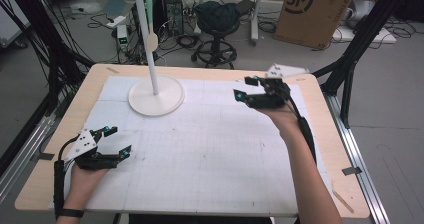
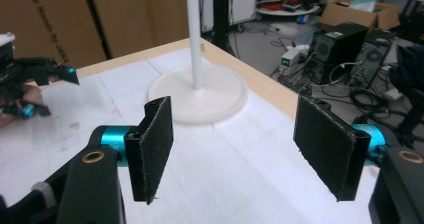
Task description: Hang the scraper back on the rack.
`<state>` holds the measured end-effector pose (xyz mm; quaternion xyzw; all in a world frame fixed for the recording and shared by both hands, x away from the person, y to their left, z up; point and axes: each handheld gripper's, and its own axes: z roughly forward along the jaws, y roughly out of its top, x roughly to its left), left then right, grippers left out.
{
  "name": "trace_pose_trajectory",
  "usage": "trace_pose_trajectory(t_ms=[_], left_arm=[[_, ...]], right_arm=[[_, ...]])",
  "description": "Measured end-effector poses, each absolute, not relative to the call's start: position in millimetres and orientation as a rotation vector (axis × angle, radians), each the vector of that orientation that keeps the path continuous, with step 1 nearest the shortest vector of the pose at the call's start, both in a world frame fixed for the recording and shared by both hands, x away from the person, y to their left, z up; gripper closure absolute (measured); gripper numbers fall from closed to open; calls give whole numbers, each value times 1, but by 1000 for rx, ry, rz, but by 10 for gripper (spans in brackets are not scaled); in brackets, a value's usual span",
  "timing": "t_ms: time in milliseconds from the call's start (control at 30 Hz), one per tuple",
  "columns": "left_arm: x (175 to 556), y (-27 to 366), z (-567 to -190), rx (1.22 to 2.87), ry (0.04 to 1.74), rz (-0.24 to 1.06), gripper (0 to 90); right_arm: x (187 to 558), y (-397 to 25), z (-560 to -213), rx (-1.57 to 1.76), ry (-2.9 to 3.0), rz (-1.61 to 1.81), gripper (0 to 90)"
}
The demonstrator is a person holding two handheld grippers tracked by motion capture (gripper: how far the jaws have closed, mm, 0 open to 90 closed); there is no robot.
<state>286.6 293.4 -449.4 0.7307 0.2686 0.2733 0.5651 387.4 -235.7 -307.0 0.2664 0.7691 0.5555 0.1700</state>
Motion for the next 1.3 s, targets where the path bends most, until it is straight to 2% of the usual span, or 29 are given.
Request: trace_pose_trajectory(t_ms=[267,633,1300], left_arm=[[286,293,-450,1714,639,649,170],[287,294,-450,1707,651,646,170],[287,294,-450,1709,649,646,169]], right_arm=[[336,-300,-378,847,2111,1587,252],[304,-334,-444,969,2063,1560,183],[297,-335,-448,932,2019,1559,175]])
